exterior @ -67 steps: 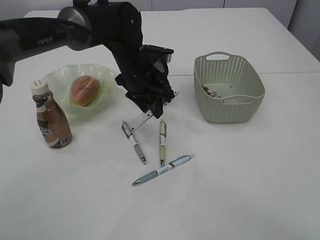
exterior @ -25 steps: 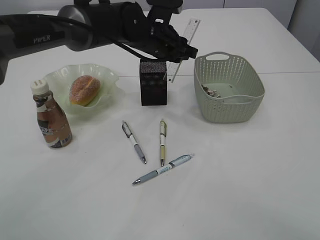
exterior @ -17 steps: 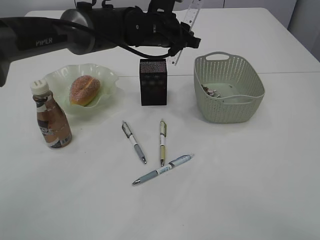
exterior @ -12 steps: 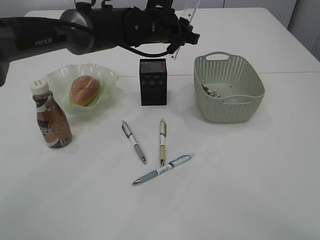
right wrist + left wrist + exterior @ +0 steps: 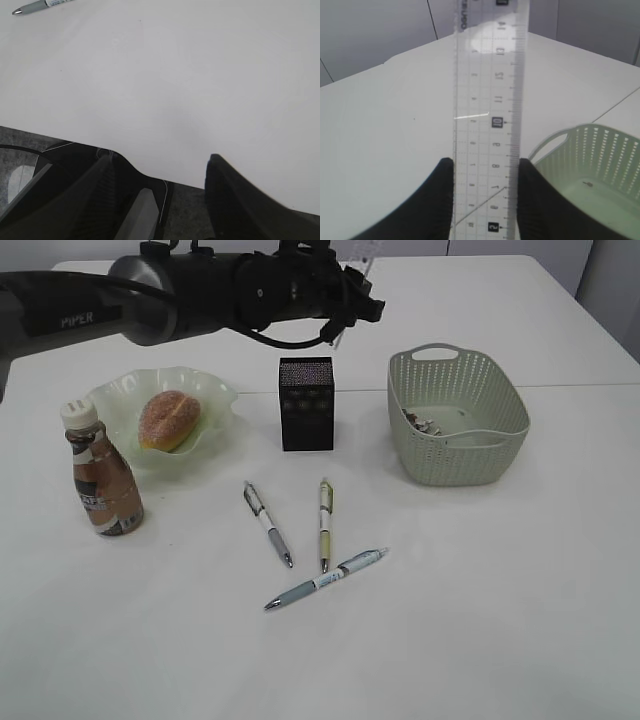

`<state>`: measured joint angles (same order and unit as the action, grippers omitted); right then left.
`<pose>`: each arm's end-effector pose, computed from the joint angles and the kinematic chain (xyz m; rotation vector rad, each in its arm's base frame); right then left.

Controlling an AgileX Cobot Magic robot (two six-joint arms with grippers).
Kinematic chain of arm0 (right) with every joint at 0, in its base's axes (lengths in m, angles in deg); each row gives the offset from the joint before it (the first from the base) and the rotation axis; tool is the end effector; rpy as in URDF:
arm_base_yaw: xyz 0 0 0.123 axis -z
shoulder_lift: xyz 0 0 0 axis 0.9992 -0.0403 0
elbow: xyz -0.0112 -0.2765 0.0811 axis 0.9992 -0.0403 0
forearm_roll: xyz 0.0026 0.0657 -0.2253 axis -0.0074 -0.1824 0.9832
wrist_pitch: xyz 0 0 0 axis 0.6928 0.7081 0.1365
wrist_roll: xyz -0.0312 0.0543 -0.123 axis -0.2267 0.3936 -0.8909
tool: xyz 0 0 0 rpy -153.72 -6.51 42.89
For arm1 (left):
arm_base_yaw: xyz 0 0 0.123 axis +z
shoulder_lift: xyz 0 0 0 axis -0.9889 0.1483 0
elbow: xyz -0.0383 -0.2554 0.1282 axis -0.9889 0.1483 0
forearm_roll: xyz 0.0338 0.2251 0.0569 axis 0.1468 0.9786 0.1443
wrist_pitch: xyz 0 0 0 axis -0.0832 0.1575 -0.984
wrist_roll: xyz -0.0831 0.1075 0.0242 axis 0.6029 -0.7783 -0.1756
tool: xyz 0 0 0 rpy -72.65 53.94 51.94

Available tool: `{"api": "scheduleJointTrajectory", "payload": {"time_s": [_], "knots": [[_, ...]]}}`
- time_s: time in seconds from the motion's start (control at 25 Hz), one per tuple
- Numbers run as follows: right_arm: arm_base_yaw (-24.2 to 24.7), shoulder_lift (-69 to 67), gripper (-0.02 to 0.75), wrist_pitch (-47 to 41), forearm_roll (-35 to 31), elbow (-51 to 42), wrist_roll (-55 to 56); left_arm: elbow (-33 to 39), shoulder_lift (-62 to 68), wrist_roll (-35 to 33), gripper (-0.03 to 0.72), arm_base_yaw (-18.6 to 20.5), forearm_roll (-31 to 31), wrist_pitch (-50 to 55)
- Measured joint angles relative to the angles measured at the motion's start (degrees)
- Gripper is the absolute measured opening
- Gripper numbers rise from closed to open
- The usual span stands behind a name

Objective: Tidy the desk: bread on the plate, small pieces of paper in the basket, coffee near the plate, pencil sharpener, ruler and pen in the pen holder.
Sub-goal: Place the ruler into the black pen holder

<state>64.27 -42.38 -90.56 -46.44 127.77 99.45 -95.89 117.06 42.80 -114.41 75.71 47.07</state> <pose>0.1272 0.0502 0.2911 -0.2651 2.7120 0.1348 0.5018 -0.3257 0.2315 0.6119 1.7269 -0.3358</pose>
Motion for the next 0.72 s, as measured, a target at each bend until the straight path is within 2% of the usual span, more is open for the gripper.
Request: {"api": "scheduleJointTrajectory", "payload": {"time_s": [0.72], "knots": [[0.0,0.0,0.452,-0.04,0.0,0.0,0.0,0.0,0.0,0.0,0.257,2.21,4.17,5.59]]}}
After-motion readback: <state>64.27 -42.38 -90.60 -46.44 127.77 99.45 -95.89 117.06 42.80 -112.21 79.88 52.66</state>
